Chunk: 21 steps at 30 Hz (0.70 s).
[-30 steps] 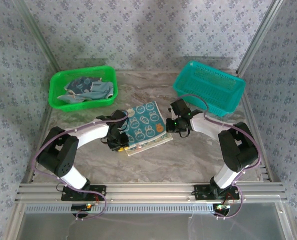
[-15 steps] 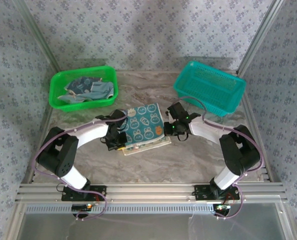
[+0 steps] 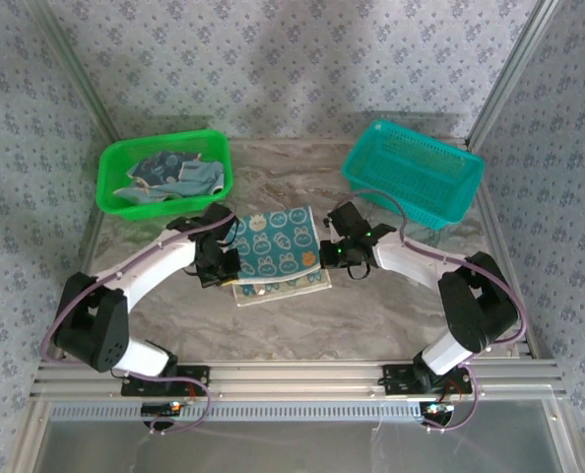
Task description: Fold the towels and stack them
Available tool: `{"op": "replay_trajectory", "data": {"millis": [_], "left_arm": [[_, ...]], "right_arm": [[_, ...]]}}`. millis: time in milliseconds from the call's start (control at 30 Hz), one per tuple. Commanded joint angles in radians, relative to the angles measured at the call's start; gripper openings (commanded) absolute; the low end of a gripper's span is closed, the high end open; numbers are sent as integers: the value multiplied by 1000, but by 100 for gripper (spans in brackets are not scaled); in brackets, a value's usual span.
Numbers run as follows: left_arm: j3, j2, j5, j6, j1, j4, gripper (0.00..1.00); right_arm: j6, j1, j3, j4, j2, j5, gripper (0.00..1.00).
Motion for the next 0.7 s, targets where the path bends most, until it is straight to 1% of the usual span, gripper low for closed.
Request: {"op": "replay_trajectory", "data": {"millis": [0,100,200,433,533,667], "left_arm": [[-5,-36,47,-47,-32,-55,0],[-35,-69,61,-86,-53,-43,0],[-41,-97,71,-103,-55,-44,0],[109,-96,52,-74,-36,-123,0],[130,-107,75,-92,-38,-124,0],[134,-137,75,-115,-45,-132,0]], "right_arm": [[5,3,5,-44,-29,8,6],[2,3,-5,-58,-42,3,6],[-10,0,-12,-76,-56,-4,6],[-32,-30,70,-118,-65,-19,4],[-36,-33,95,-134,-79,-21,4],[-35,-39,102,-153,-103,-22,4]]}}
